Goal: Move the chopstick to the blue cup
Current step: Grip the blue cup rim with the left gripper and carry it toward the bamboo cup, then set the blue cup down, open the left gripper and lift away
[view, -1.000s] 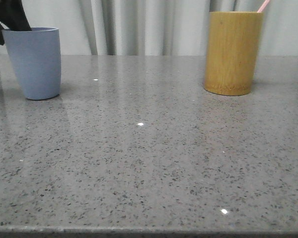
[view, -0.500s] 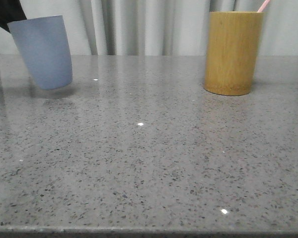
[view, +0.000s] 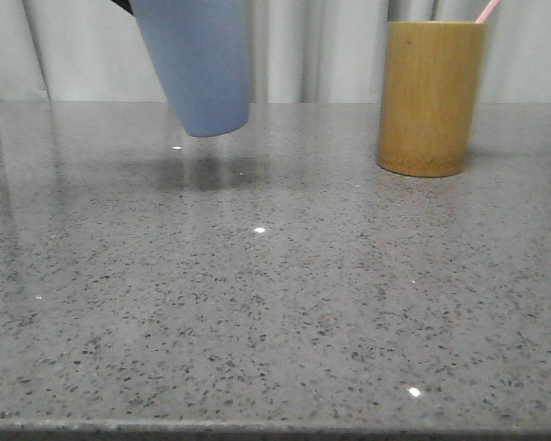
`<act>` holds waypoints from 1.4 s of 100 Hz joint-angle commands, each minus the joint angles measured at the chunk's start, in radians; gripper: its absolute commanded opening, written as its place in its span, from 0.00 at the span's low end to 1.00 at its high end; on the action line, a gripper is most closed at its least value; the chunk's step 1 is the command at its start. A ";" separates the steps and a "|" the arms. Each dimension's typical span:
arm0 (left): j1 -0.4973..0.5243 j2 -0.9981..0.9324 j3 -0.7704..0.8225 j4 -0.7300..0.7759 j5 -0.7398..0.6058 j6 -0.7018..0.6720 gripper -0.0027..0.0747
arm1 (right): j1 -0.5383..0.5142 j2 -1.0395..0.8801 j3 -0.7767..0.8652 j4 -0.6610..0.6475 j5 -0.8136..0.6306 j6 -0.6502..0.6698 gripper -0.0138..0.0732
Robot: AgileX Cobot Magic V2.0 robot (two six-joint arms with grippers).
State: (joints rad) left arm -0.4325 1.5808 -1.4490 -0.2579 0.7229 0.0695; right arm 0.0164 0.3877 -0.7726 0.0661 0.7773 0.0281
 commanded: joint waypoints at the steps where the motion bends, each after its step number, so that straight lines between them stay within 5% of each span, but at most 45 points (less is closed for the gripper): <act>1: -0.027 -0.019 -0.038 0.000 -0.075 -0.004 0.01 | -0.005 0.018 -0.031 -0.001 -0.073 -0.002 0.80; 73: -0.045 0.082 -0.038 -0.015 -0.071 -0.004 0.03 | -0.005 0.018 -0.031 -0.001 -0.072 -0.002 0.80; 87: -0.045 0.082 -0.045 -0.032 -0.068 -0.004 0.21 | -0.005 0.018 -0.031 -0.002 -0.072 -0.002 0.80; 108: -0.045 0.082 -0.087 -0.039 -0.055 -0.004 0.61 | -0.005 0.018 -0.031 -0.002 -0.072 -0.002 0.80; 140: -0.041 0.067 -0.163 -0.051 0.037 -0.014 0.65 | -0.005 0.018 -0.031 -0.003 -0.072 -0.002 0.80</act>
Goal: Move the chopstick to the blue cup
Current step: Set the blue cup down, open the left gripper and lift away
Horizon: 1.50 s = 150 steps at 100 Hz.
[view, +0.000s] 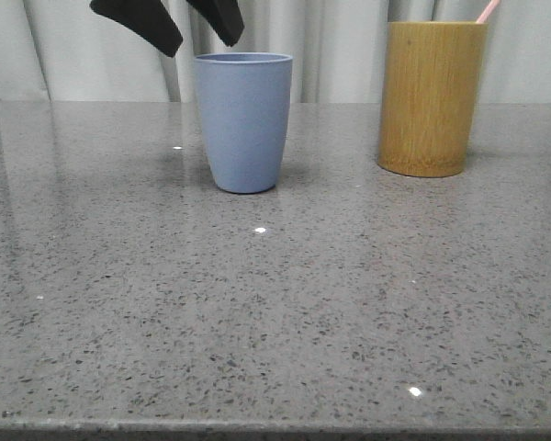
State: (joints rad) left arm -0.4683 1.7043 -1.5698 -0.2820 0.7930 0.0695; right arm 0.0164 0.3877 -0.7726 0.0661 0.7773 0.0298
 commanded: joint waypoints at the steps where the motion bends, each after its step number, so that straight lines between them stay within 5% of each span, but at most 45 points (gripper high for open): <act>1: -0.005 -0.062 -0.042 -0.029 -0.035 -0.014 0.65 | -0.005 0.018 -0.031 -0.002 -0.073 -0.004 0.80; 39: 0.129 -0.233 0.036 -0.023 -0.027 -0.014 0.65 | -0.005 0.018 -0.030 -0.002 -0.073 -0.004 0.80; 84: 0.384 -0.637 0.513 -0.014 -0.046 -0.003 0.65 | -0.005 0.018 -0.028 -0.002 -0.073 -0.004 0.80; 114: 0.424 -0.967 0.792 -0.014 -0.055 -0.003 0.65 | -0.005 0.018 -0.028 -0.002 -0.073 -0.004 0.80; 150: 0.424 -1.090 0.841 -0.014 -0.051 -0.003 0.65 | -0.005 0.056 -0.028 0.113 -0.196 -0.004 0.80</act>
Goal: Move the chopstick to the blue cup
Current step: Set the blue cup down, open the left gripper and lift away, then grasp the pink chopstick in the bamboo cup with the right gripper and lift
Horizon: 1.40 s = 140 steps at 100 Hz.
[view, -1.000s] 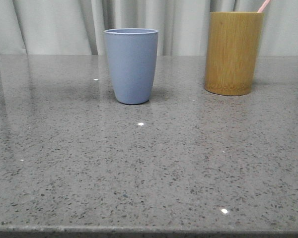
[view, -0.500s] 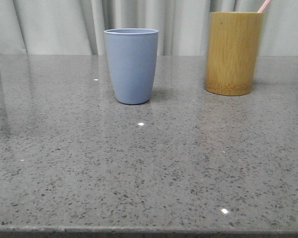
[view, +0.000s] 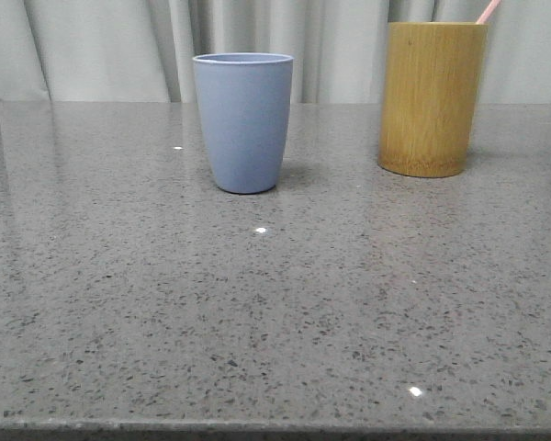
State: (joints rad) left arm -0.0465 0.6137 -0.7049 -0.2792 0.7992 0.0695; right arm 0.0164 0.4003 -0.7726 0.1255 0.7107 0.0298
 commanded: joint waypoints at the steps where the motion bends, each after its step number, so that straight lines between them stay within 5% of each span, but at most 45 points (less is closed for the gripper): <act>1: 0.002 0.001 -0.024 -0.017 -0.057 -0.003 0.65 | -0.005 0.051 -0.028 0.063 -0.137 -0.004 0.80; 33: 0.002 0.001 -0.024 -0.017 -0.059 -0.003 0.65 | 0.002 0.300 -0.028 0.142 -0.400 -0.069 0.80; 99: 0.002 0.001 -0.024 -0.017 -0.059 -0.003 0.65 | 0.183 0.629 0.115 0.141 -1.104 -0.083 0.80; 140: 0.002 0.001 -0.024 -0.017 -0.061 -0.003 0.65 | 0.186 0.776 0.120 0.105 -1.279 0.059 0.80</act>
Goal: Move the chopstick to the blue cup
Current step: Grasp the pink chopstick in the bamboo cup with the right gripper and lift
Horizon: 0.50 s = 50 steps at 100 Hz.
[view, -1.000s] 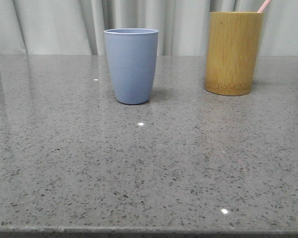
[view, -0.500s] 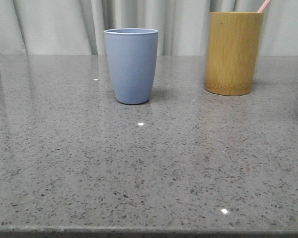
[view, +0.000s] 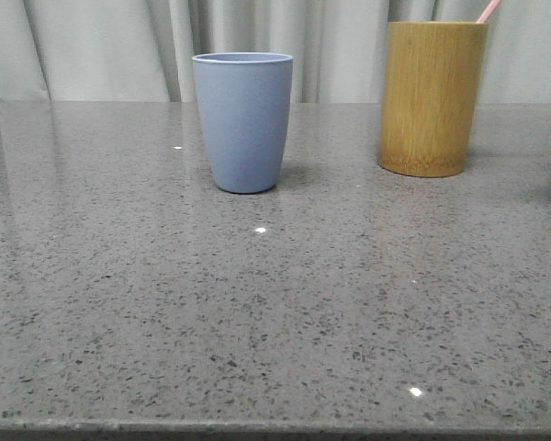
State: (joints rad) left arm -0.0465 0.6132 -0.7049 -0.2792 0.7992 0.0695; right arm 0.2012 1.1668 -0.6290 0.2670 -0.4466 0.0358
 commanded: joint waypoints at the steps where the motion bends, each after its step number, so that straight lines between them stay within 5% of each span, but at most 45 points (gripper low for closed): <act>1: 0.002 0.001 -0.024 -0.017 -0.061 -0.003 0.65 | 0.002 0.014 -0.024 -0.040 -0.128 0.063 0.80; 22: 0.002 0.001 -0.024 -0.017 -0.061 -0.003 0.65 | 0.002 0.092 -0.028 -0.135 -0.243 0.205 0.80; 50: 0.002 0.001 -0.024 -0.017 -0.061 -0.003 0.65 | 0.002 0.186 -0.113 -0.138 -0.259 0.239 0.80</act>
State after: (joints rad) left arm -0.0465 0.6132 -0.7049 -0.2792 0.7992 0.0695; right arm 0.2012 1.3592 -0.6860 0.1487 -0.6130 0.2638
